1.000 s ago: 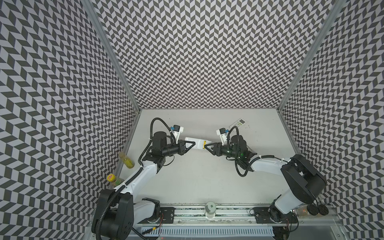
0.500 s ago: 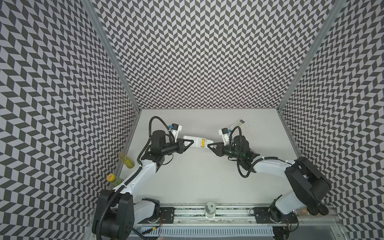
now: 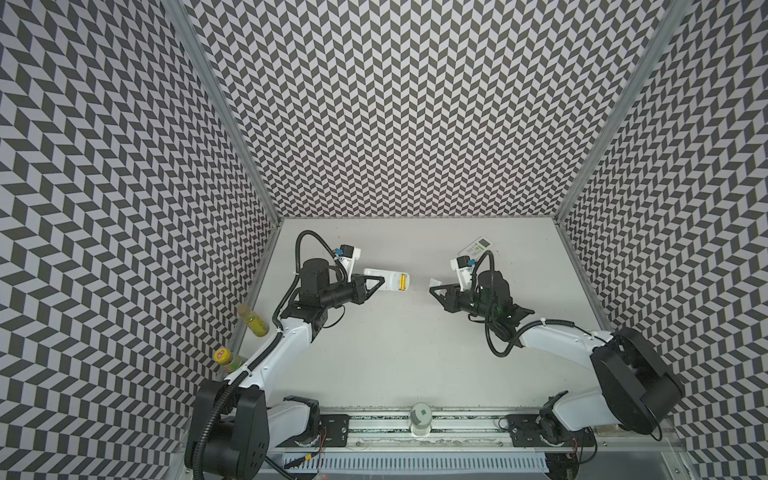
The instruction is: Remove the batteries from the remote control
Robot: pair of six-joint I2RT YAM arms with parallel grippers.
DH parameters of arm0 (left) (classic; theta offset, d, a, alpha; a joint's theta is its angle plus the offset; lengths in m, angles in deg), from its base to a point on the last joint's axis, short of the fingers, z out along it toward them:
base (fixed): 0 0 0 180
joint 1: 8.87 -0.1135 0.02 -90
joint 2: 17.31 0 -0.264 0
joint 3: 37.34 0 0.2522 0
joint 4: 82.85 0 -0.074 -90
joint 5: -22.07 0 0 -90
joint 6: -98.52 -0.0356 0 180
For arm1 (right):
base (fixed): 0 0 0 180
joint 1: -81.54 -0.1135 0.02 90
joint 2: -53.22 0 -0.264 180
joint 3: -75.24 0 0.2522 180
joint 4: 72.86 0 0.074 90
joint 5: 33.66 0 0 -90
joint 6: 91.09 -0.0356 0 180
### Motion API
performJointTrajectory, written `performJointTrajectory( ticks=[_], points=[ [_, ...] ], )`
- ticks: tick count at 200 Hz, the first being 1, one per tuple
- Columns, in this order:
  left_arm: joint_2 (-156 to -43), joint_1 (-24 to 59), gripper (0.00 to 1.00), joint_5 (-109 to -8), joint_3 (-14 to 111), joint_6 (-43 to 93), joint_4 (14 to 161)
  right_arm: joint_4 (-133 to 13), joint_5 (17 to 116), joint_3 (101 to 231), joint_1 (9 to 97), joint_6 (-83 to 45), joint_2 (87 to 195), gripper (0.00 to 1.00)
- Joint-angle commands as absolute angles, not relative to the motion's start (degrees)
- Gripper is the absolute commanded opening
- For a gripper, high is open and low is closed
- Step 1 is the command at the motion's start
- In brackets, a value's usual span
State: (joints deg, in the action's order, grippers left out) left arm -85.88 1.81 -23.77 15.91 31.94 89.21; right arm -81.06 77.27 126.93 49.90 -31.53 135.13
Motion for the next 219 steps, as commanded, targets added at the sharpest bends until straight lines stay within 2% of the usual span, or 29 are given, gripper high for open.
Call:
performJointTrajectory(
  ticks=[1,32,96,166,191,219],
  points=[
    [-85.84,1.47,0.0,-24.0,17.49,31.29,90.15,-70.68,66.82,128.81,50.58,-24.12,132.63,0.12],
    [-85.78,1.42,0.0,-23.98,17.47,31.29,90.16,-60.97,57.55,130.64,52.55,-18.5,132.49,0.13],
    [-85.69,1.07,0.0,-23.6,17.71,31.29,89.8,-53.29,44.2,132.39,54.17,-10.76,134.76,0.14],
    [-85.82,0.72,0.0,-23.21,18.59,29.44,88.85,-49.13,35.22,134.79,54.03,-7.83,141.84,0.14],
    [-85.91,0.77,0.0,-23.22,18.37,29.45,89.1,-49.08,35.24,134.88,52.57,-7.34,143.53,0.15],
    [-86.08,0.72,0.0,-23.28,18.42,29.52,89.1,-49.25,37.67,134.88,52.18,-7.78,143.93,0.2]
  ],
)
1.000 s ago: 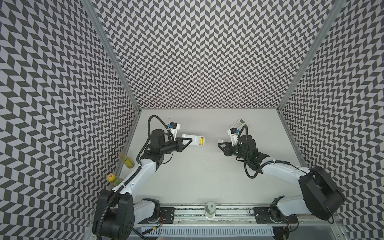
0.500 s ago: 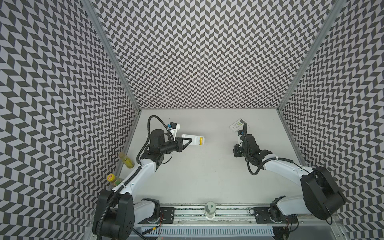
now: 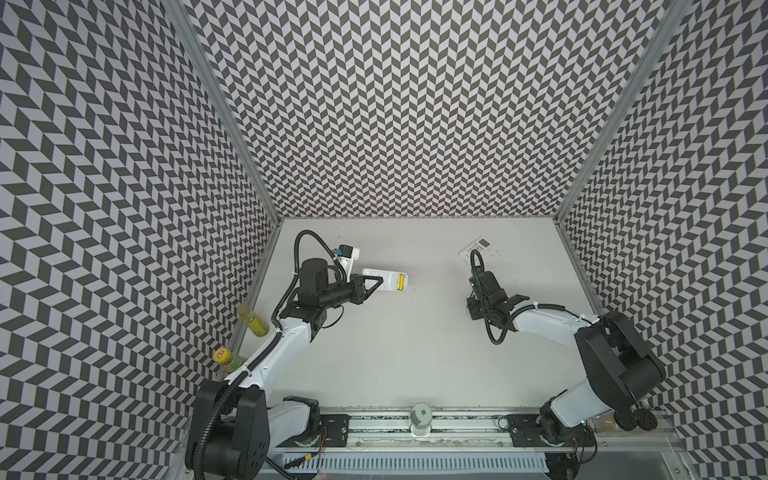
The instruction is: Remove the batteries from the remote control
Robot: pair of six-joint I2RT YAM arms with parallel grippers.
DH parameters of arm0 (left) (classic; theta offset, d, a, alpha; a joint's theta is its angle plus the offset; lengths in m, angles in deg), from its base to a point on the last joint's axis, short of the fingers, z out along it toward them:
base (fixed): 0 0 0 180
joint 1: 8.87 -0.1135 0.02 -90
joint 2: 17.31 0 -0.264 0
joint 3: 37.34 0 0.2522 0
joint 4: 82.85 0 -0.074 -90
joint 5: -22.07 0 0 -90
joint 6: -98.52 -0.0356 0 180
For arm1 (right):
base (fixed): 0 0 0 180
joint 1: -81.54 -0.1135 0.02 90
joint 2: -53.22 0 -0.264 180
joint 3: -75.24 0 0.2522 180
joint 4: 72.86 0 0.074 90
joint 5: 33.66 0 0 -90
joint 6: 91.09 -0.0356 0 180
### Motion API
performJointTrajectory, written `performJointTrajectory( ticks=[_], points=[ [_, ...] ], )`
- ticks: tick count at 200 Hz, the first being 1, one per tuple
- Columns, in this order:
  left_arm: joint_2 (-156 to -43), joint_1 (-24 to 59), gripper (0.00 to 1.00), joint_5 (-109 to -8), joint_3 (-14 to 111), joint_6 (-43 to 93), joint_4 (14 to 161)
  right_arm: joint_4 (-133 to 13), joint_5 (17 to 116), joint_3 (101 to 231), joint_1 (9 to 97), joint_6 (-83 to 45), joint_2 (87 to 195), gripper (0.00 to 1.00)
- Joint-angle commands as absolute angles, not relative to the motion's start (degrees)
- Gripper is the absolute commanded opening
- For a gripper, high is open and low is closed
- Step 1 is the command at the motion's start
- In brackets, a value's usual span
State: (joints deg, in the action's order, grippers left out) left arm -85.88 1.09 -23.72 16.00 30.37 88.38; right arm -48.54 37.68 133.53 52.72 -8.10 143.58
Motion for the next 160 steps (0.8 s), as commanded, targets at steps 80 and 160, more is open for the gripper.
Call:
performJointTrajectory(
  ticks=[80,160],
  points=[
    [-87.32,3.33,0.0,-24.86,16.0,30.85,90.24,-47.21,42.17,136.25,59.1,-8.29,140.49,0.4],
    [-94.63,9.5,0.0,-26.31,11.11,41.09,96.7,-43.64,45.21,135.95,67.13,-9.53,138.37,0.64]
  ],
)
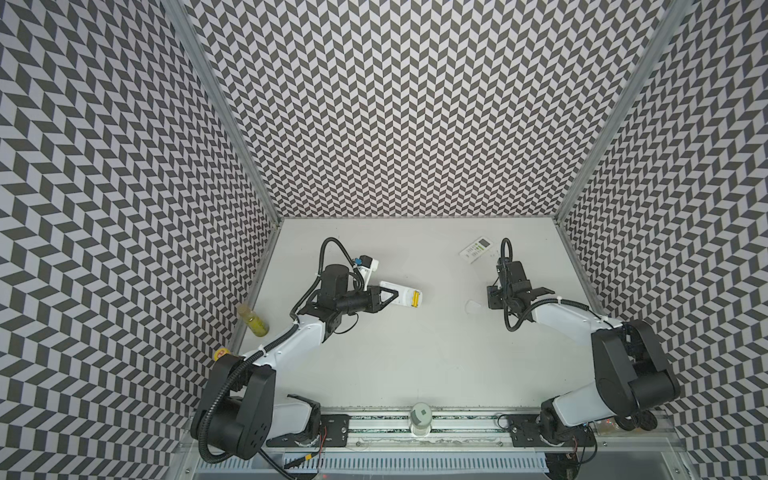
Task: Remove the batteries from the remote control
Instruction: 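Grasp the clear screwdriver with the right gripper while the left lowers the remote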
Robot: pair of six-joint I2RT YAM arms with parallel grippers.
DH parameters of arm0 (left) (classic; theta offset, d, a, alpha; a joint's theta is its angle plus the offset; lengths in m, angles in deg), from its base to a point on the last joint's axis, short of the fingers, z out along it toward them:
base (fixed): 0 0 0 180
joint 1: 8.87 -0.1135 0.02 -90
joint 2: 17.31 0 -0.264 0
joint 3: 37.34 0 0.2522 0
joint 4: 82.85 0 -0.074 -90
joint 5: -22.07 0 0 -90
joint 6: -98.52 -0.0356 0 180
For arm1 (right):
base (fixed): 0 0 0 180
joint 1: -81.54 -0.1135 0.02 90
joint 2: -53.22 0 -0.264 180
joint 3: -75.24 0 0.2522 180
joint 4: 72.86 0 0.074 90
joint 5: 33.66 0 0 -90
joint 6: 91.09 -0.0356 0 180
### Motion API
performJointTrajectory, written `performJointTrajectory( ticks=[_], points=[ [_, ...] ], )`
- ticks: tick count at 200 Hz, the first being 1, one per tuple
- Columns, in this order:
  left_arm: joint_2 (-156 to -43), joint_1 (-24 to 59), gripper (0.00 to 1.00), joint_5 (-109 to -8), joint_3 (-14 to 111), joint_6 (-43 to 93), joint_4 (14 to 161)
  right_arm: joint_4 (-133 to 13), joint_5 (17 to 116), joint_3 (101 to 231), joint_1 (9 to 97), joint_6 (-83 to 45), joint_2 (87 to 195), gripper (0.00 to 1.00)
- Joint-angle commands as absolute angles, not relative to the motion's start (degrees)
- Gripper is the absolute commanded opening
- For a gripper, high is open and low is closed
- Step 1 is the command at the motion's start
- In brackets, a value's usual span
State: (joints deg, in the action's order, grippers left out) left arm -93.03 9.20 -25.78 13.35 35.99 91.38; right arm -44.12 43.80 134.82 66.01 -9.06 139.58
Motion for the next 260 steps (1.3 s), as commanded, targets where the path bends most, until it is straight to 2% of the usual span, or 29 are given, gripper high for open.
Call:
performJointTrajectory(
  ticks=[1,97,176,197,220,260],
  points=[
    [-94.69,9.5,0.0,-26.29,11.08,41.15,96.77,-43.64,45.24,135.94,67.22,-9.53,138.42,0.64],
    [-104.13,10.24,0.01,-26.29,12.67,43.88,96.91,-44.94,51.36,135.91,74.9,-11.44,140.04,0.66],
    [-106.48,8.15,0.26,-27.84,11.88,44.46,95.85,-44.95,54.04,135.28,76.45,-11.46,141.85,0.59],
    [-105.99,7.4,0.38,-28.77,11.0,44.65,95.59,-44.69,54.7,135.15,76.48,-11.42,142.22,0.59],
    [-105.46,6.95,0.41,-29.26,10.44,44.6,95.83,-44.03,54.69,135.36,76.45,-11.03,142.65,0.57],
    [-104.21,6.01,0.57,-29.79,9.99,44.2,95.61,-43.03,52.92,135.25,76.34,-10.75,142.82,0.55]
  ],
)
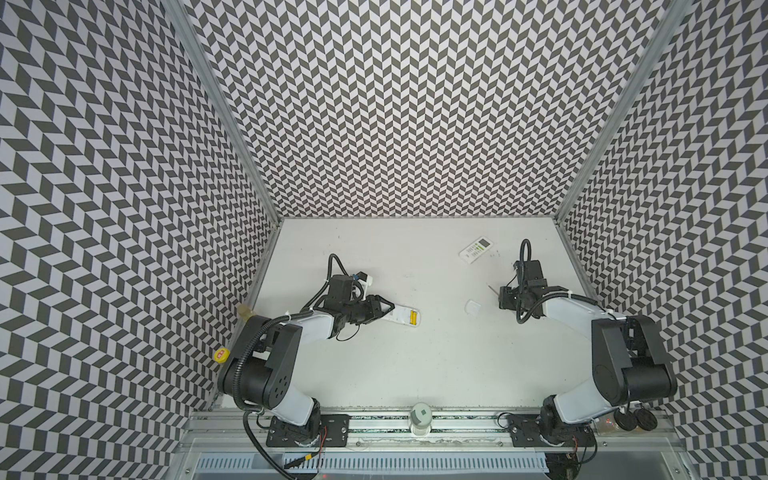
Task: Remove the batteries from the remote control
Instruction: 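Grasp the clear screwdriver with the right gripper while the left lowers the remote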
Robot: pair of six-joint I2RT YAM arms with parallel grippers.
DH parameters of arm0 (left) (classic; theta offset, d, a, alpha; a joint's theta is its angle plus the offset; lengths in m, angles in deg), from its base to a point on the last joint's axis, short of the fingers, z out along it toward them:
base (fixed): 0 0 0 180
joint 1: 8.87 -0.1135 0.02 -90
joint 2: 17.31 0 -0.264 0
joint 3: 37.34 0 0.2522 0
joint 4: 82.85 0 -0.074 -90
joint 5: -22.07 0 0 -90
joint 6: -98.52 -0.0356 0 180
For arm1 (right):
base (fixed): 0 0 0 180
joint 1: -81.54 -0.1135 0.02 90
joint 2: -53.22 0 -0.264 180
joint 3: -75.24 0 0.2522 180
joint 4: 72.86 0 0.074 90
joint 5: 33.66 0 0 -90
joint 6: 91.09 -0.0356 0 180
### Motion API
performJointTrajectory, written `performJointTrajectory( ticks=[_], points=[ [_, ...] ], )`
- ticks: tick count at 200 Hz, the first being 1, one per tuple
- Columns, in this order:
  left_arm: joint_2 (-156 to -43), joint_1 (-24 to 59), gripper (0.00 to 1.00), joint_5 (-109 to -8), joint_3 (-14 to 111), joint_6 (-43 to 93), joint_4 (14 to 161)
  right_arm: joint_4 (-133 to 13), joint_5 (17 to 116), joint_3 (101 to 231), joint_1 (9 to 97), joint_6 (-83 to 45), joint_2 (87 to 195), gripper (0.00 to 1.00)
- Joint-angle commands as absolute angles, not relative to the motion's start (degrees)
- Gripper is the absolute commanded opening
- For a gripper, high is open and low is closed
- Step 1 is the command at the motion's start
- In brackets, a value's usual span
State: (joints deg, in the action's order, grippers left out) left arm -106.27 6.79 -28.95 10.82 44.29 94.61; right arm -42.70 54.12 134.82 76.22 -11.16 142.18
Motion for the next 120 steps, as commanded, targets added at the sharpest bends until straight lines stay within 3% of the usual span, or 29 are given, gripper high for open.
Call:
performJointTrajectory(
  ticks=[1,34,120],
  points=[
    [-104.17,5.96,0.58,-29.88,9.95,44.2,95.56,-42.98,52.91,135.24,76.3,-10.71,142.84,0.55],
    [-100.98,3.95,0.8,-32.44,8.19,43.43,95.16,-42.55,52.4,135.31,75.75,-10.33,143.62,0.54],
    [-94.75,-3.4,0.91,-32.9,7.16,41.02,95.35,-41.97,51.42,135.41,74.94,-9.97,145.12,0.43]
  ],
)
